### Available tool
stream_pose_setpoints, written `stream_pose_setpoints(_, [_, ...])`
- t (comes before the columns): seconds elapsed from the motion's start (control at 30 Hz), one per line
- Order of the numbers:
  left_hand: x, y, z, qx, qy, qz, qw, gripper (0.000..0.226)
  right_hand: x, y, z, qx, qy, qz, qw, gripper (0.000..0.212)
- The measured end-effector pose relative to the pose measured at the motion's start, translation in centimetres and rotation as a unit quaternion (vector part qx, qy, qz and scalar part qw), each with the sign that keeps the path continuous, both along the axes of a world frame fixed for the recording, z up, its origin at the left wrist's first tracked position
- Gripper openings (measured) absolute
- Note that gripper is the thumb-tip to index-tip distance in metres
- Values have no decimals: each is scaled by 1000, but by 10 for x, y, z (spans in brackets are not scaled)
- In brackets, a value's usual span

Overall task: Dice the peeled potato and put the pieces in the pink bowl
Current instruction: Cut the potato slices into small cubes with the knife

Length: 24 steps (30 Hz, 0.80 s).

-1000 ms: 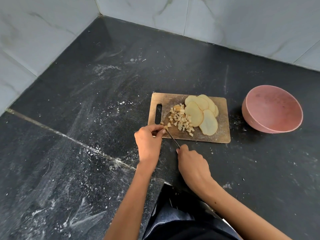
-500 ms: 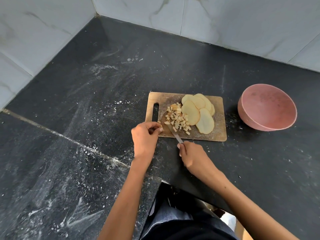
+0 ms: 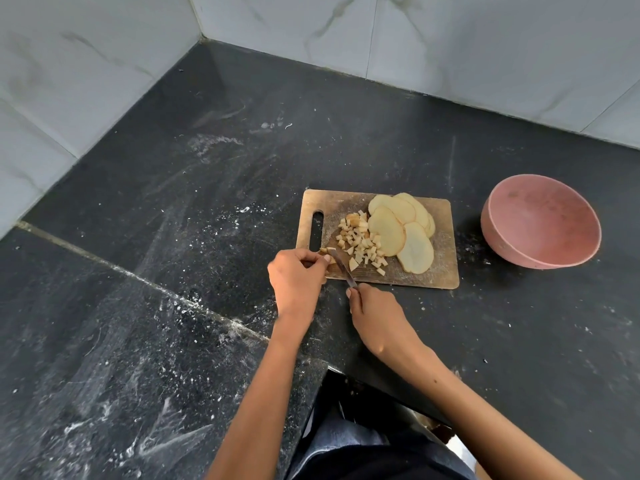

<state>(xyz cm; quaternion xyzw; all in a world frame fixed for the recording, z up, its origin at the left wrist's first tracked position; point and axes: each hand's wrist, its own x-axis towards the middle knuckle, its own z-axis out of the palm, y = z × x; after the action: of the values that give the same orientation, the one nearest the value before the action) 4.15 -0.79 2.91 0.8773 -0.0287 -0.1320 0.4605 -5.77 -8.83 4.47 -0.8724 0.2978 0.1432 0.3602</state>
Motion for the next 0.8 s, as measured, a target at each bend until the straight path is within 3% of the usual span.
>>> stream_pose_setpoints(0.23, [6,0,2,10,30,-15,999,12,7,7,0,19,-9,-10,1000,30])
stream_pose_setpoints(0.43, [14,6,6,7,58,-65,996,10,11,16,0,-23,16,-27,999,30])
stream_pose_setpoints(0.8, [15,1,1,65,20,-68,995,8,-4,25,-2,-92,88,10,992,15])
